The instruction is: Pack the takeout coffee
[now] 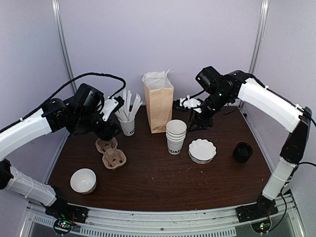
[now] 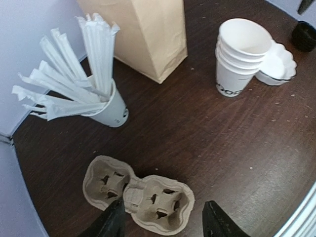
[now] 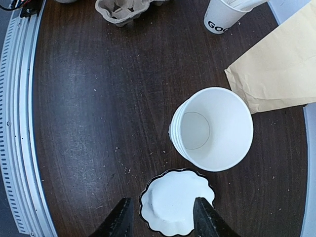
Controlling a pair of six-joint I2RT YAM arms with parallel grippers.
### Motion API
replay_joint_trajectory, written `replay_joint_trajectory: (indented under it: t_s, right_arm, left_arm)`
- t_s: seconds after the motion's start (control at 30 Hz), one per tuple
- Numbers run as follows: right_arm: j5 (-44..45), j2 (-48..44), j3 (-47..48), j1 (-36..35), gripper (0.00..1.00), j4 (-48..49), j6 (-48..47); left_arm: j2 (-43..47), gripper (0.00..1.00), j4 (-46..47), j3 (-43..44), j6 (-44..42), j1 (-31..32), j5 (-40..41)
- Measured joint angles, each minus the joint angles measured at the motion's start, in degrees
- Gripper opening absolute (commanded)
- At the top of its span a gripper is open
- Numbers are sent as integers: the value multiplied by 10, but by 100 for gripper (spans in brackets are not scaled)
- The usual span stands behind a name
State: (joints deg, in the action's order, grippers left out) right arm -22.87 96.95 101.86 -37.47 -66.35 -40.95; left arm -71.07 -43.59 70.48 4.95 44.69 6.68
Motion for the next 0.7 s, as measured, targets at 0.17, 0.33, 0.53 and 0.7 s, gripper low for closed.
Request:
replay_joint_trajectory:
  t_s: [0.17, 0.33, 0.53, 0.7]
  right_arm:
    - [16, 69, 54, -16, 43, -17, 4]
    - [19, 132, 113, -22, 40, -35, 6]
    - [19, 186, 165, -24, 36, -45, 10]
    - [9, 205, 168, -24, 34, -52, 19]
  left_arm:
    - [-59, 62, -54, 64, 59, 13, 136]
    - [-26, 57, -38, 24, 76, 13, 187]
    - [2, 54, -36, 8, 74, 13, 174]
    - [-11, 54, -17, -6, 75, 13, 131]
